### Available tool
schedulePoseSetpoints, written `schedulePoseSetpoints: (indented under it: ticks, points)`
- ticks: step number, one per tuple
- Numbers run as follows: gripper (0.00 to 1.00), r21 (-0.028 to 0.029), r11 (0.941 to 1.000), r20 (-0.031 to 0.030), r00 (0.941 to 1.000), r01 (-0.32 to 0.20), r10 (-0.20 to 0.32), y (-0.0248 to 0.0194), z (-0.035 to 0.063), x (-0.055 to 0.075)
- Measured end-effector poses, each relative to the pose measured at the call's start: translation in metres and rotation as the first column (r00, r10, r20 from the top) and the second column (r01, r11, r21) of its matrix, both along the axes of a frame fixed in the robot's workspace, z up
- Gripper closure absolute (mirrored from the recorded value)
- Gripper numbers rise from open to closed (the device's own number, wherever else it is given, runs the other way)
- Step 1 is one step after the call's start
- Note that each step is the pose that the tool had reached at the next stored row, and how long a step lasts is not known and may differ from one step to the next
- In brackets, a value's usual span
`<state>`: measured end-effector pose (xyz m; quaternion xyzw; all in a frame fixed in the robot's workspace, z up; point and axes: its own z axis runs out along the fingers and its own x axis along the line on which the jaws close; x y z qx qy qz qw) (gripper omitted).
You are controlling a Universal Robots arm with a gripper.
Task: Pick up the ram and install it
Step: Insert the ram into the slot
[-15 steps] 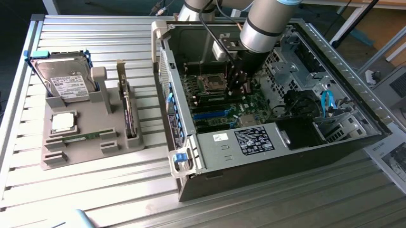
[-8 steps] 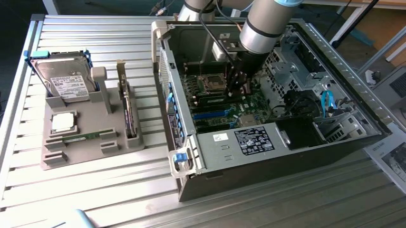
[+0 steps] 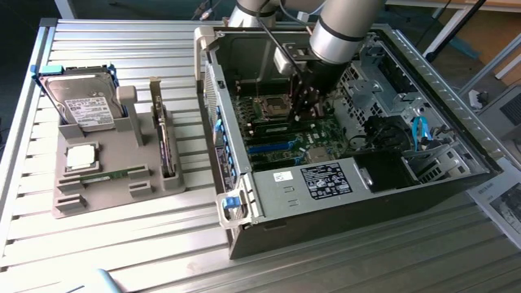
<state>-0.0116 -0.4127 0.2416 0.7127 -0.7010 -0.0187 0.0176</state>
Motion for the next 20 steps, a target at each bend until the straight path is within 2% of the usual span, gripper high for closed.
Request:
schedulePoseSetpoints:
  ticks: [3, 12, 17, 18, 19, 20]
  points:
    - [0.79, 0.0001, 1.0, 0.0001, 1.0, 0.0, 0.0, 0.0, 0.0124, 0.0]
    - [0.79, 0.0001, 1.0, 0.0, 1.0, 0.0, 0.0, 0.0, 0.0645, 0.0]
    - [0.79, 0.0001, 1.0, 0.0001, 1.0, 0.0, 0.0, 0.0002, 0.0668, 0.0]
    - [0.79, 0.0001, 1.0, 0.0001, 1.0, 0.0, 0.0, 0.0015, 0.0667, 0.0]
    - [0.81, 0.0005, 1.0, 0.0001, 1.0, 0.0, 0.0, 0.003, 0.0666, 0.0]
    - [0.87, 0.0006, 1.0, 0.0, 1.0, 0.0, 0.0, 0.003, 0.0664, 0.0]
